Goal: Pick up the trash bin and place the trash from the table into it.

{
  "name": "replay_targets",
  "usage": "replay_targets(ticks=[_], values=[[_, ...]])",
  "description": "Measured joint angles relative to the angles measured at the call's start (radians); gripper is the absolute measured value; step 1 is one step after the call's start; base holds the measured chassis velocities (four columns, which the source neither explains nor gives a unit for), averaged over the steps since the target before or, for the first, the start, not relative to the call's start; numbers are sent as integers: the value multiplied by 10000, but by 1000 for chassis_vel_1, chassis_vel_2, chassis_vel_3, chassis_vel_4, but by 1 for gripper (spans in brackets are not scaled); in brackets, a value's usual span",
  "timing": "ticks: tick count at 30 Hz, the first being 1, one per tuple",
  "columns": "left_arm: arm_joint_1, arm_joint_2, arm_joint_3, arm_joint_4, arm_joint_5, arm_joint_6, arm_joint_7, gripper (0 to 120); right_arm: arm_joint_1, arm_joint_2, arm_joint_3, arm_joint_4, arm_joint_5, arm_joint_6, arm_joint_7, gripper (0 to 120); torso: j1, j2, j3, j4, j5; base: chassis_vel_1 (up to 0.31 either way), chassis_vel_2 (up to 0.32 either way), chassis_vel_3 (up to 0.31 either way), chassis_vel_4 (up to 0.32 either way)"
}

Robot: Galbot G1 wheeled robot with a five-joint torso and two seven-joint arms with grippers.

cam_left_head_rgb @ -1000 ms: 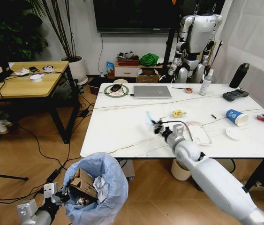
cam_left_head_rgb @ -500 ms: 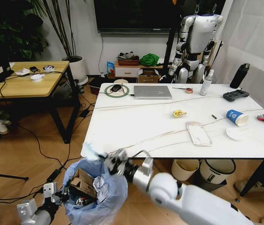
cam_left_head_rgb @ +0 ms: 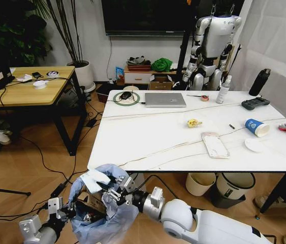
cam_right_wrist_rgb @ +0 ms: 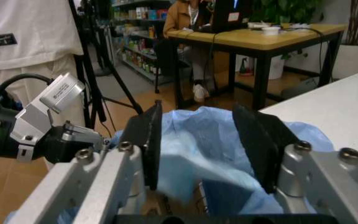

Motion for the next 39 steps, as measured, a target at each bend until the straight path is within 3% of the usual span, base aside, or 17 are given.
replay_targets(ticks=[4,8,9,12,15,18,19,23,31,32,33,39], values=[[-83,-1,58,57,-8,18,-20,0,-106,-46,57,9,-148,122,88,65,0,0,0,0,0,0,0,0,0],[-83,-6,63,73,-8,22,-23,0,-168,-59,223,51,-208,210,132,73,1,0,0,0,0,0,0,0,0],[-60,-21,64,82,-1,22,-24,0,-312,-2,772,166,-295,262,300,81,1,0,0,0,0,0,0,0,0],[-31,-43,64,85,7,23,-23,0,-445,151,1539,227,-303,110,643,88,1,0,0,0,-1,0,0,0,0],[-9,-75,64,86,12,23,2,0,-581,570,3360,98,4,-1177,1369,98,1,0,0,2,1,0,0,0,0],[-26,-83,58,86,9,18,28,0,-546,924,5759,-436,486,-3274,1368,100,1,0,0,0,0,0,0,0,0],[-26,-83,58,86,9,18,28,0,-546,924,5759,-436,486,-3274,1368,100,1,0,0,0,0,0,0,0,0],[-63,-49,70,95,6,14,39,0,21,939,7407,-2054,8,-3900,352,100,1,-1,1,-2,0,0,0,0,0],[-87,-96,104,92,58,12,41,0,1198,1182,7900,-4776,-873,-4265,145,100,2,-3,2,0,2,0,0,0,0],[-67,-127,109,50,110,12,40,0,1739,1324,7763,-6048,-2077,-3991,-202,100,2,-3,1,0,-3,0,0,0,0],[-58,-139,109,35,120,12,39,0,1876,1399,7668,-6426,-2347,-3961,-280,100,2,-3,2,-1,-1,0,0,0,0],[-15,-203,81,14,168,11,37,0,2351,1986,7216,-7763,-3420,-3838,-194,100,1,-3,2,-1,0,0,0,0,0]])
